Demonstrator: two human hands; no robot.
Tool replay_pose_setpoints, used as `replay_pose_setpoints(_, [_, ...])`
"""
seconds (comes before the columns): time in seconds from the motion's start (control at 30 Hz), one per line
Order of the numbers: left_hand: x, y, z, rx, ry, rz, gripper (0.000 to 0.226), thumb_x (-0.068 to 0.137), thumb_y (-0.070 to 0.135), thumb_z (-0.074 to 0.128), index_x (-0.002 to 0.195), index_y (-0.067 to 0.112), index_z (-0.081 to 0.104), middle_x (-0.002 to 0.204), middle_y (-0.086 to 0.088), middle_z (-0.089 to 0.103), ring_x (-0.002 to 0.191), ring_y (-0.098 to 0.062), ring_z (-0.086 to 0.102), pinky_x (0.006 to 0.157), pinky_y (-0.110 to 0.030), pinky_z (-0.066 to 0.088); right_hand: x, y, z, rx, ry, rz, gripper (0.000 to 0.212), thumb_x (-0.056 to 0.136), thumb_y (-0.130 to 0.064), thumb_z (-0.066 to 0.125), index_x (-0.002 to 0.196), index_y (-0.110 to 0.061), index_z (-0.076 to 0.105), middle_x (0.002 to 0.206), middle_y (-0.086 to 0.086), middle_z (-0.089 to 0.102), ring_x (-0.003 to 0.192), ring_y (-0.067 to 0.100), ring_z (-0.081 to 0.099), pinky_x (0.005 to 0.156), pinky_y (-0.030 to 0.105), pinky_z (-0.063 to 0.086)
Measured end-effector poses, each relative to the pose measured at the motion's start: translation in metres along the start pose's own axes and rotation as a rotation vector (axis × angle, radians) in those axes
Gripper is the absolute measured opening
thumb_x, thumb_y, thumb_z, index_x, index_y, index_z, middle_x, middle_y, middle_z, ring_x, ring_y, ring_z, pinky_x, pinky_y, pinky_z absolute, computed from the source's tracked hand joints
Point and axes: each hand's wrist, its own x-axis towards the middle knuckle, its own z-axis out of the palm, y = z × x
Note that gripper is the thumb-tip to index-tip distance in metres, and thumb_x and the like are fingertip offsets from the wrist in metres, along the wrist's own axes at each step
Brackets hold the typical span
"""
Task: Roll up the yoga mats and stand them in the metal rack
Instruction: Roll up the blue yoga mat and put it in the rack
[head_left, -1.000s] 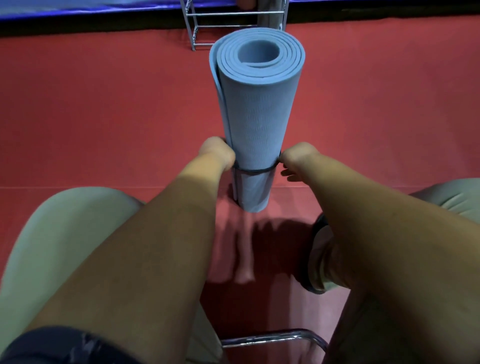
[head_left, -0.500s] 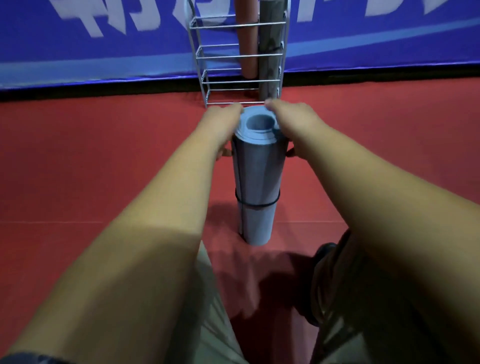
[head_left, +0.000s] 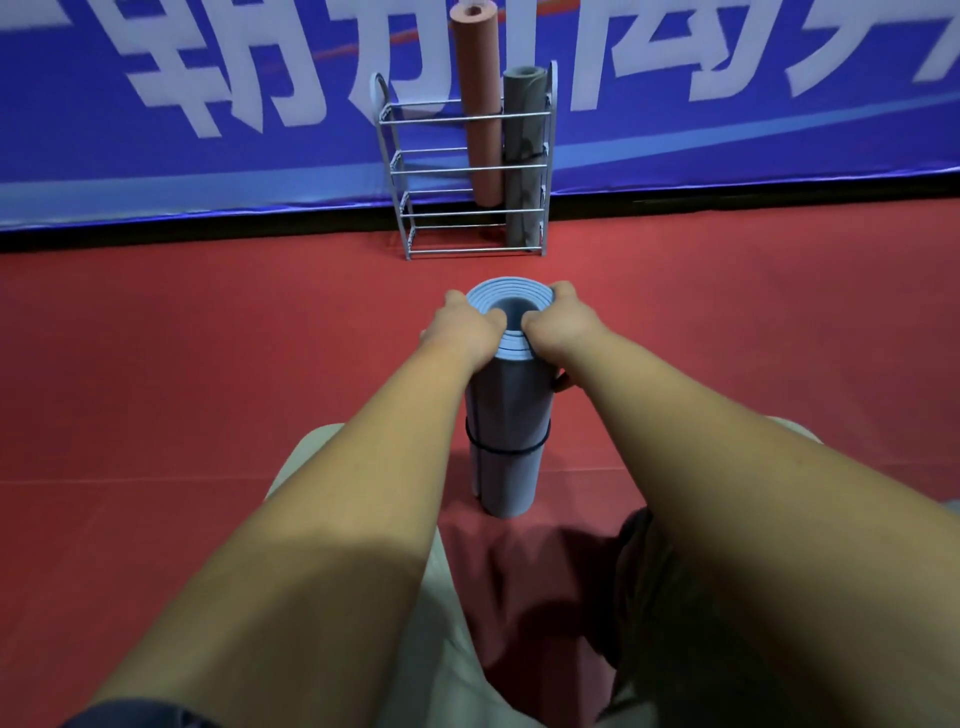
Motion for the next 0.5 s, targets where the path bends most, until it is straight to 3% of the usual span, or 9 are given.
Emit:
replay_pose_setpoints(0.13, [-0.003,0.002,-0.003,0.022,-0.033,-0.021,0.058,0.094,0.042,0.055,0.142,0.012,0.038,0.131,-0.02,0.063,0.115,-0.045,0.065,0.098,-0.057,0.058,-0.003,-0.002,0.0,-0.043,-0.008,-0.003,0.053,0.096,-0.023,0.055,0.147,-0.023,0.041,0.139,0.02,0.056,0.118,0.045,0.062,0.098,0.06,0.057])
replay_pose_setpoints(0.27, [0.01,0.004,-0.012,0.046,-0.028,-0.024,0.061,0.093,0.039,0.058,0.144,0.009,0.041,0.138,-0.021,0.06,0.117,-0.044,0.066,0.096,-0.057,0.06,0.003,-0.015,-0.002,-0.025,-0.067,0.047,0.051,0.092,-0.013,0.059,0.139,-0.019,0.04,0.127,0.018,0.054,0.106,0.049,0.062,0.066,0.074,0.06])
replay_pose_setpoints(0.4, [0.041,0.008,-0.023,-0.048,-0.108,-0.054,0.051,0.09,0.026,0.064,0.135,0.005,0.05,0.118,-0.022,0.066,0.087,-0.046,0.075,0.064,-0.066,0.064,0.037,-0.031,-0.003,-0.023,-0.118,0.099,0.054,0.089,-0.007,0.062,0.139,-0.01,0.04,0.125,0.028,0.053,0.086,0.06,0.068,0.052,0.076,0.055])
replay_pose_setpoints(0.5, [0.071,0.015,-0.028,-0.088,-0.208,-0.09,0.04,0.09,0.021,0.063,0.124,0.0,0.059,0.105,-0.03,0.072,0.08,-0.046,0.078,0.06,-0.061,0.065,0.074,-0.043,-0.001,-0.029,-0.143,0.124,0.05,0.089,-0.007,0.059,0.137,0.0,0.046,0.115,0.036,0.06,0.07,0.064,0.069,0.051,0.074,0.056])
